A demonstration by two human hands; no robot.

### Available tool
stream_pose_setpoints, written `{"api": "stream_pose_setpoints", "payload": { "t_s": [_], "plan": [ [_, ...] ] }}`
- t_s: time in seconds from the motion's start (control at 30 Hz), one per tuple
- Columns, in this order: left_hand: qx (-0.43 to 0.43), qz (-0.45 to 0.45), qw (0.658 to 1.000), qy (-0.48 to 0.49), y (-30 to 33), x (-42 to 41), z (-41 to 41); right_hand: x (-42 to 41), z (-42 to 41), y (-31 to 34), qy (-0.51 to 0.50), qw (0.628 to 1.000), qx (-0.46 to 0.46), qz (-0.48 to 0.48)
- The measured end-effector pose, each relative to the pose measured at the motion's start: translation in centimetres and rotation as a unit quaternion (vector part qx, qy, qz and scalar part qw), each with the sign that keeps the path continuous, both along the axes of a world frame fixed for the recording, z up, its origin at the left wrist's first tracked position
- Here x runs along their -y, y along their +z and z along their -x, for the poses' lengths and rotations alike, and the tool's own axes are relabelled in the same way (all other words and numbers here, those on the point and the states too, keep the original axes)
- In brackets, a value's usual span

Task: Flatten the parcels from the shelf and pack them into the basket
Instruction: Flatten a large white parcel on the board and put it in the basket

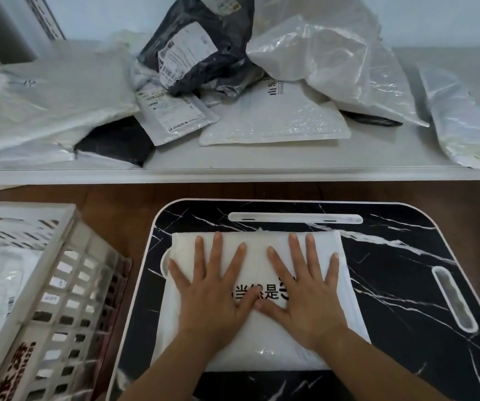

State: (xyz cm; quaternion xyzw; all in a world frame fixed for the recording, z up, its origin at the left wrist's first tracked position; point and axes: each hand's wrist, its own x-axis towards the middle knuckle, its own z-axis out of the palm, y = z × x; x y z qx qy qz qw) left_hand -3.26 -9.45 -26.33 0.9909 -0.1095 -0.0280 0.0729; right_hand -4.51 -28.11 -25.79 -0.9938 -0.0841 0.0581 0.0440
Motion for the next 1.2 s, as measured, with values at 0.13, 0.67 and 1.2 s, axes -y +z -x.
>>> {"api": "stream_pose_setpoints", "payload": {
  "t_s": [0.13,0.67,1.2],
  "plan": [
    [-0.016,-0.006,1.000,-0.005,-0.1,0.0,-0.3,0.0,-0.3,-0.2,0.002,1.000,0.000,0.006],
    [-0.112,-0.057,0.992,-0.023,1.4,-0.7,0.1,-0.7,-0.6,2.0,-0.008,0.989,-0.136,0.066],
    [-0.065,-0.004,0.998,-0.002,-0.2,-0.4,4.4,-0.4,4.9,1.2,0.004,0.993,-0.110,0.039]
  ]
}}
